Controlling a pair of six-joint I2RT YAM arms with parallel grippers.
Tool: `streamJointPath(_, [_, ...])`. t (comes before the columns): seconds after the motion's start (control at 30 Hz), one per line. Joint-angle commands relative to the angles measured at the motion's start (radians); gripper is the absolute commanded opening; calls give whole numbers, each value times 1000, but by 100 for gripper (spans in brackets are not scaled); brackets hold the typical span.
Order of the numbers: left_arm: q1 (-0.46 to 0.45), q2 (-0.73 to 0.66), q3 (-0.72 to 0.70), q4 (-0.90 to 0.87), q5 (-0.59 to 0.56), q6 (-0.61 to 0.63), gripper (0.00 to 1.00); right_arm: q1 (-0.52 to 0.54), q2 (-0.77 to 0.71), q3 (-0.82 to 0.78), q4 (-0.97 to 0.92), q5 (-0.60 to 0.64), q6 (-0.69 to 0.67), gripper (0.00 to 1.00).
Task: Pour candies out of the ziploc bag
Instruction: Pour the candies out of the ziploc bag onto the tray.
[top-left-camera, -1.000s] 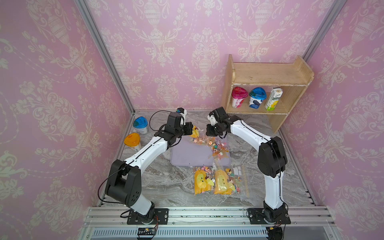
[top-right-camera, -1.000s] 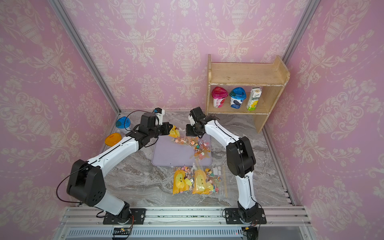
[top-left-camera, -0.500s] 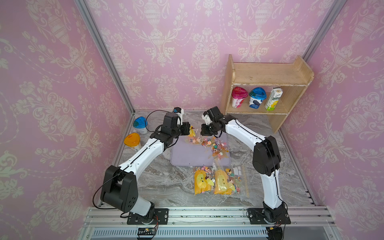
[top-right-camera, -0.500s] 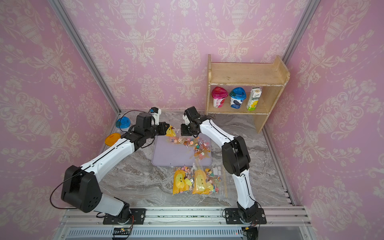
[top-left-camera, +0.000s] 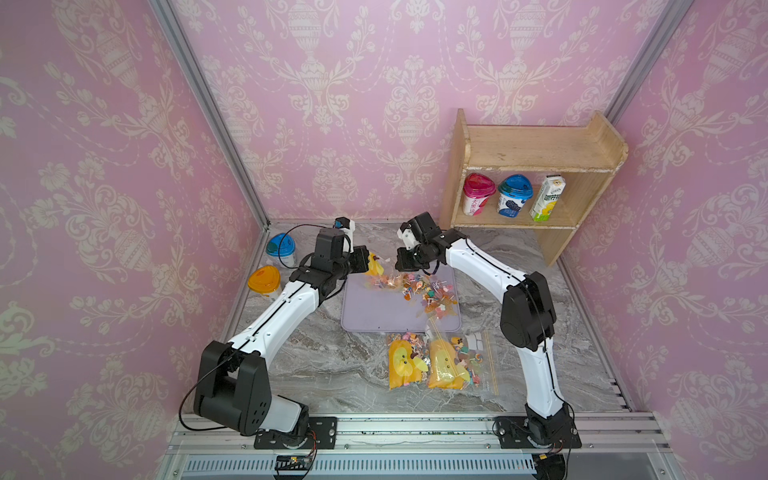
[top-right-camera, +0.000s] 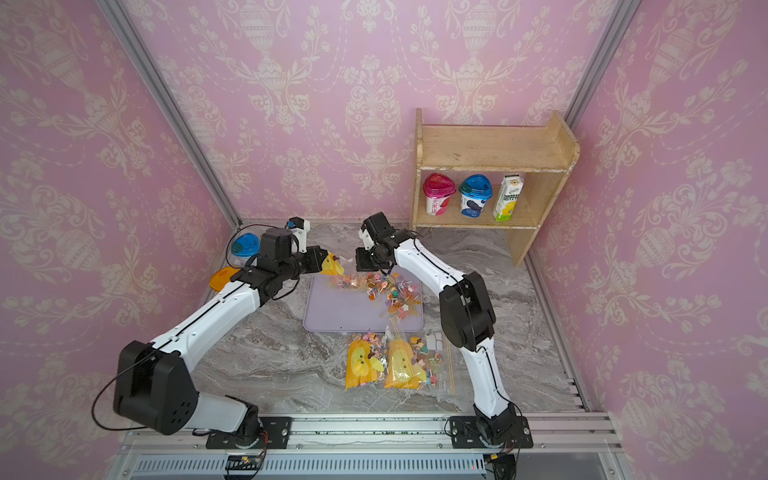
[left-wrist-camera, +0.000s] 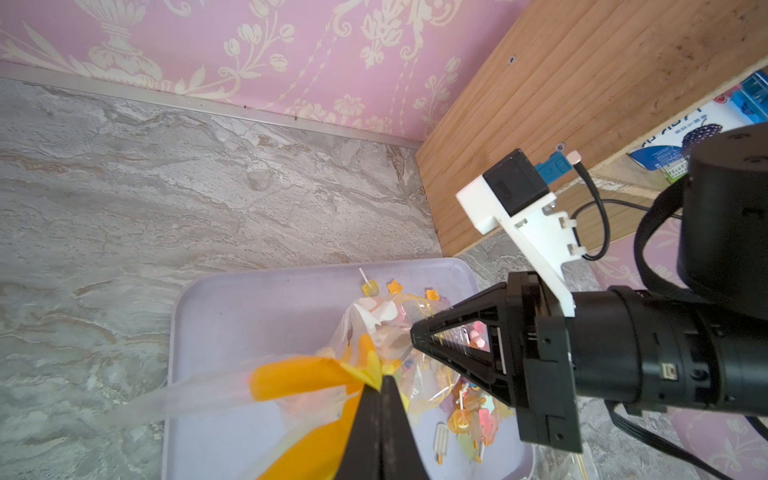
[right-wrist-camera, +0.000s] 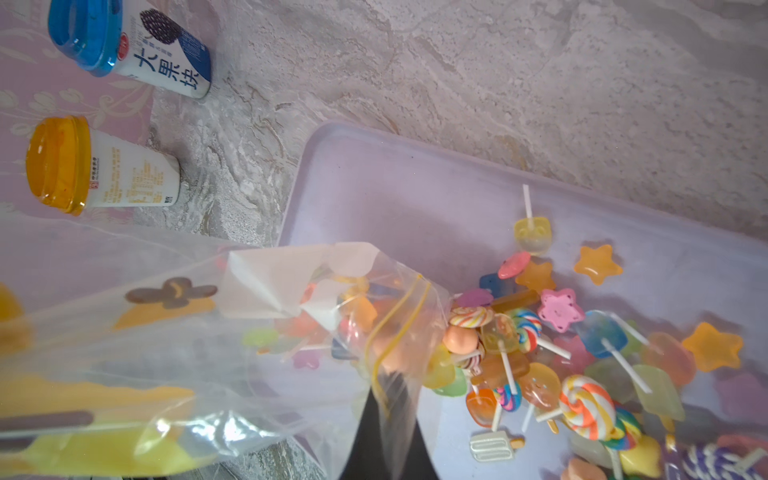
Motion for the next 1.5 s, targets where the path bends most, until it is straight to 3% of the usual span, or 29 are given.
streamJointPath(0.0, [26,-67,-6,33,-15,30,0,6,31,38,-61,37,15,0])
streamJointPath(0.9, [112,-177,-129,54,-14,-2,0,61,213,302,-163,17,32,0])
streamJointPath(1.07, [126,-205,-96,25,-34,12,0,63,224,366,-183,19,32,0])
streamJointPath(1.47, [142,-302,-154,-25,-79,26,0,92,237,362,-182,15,30,0])
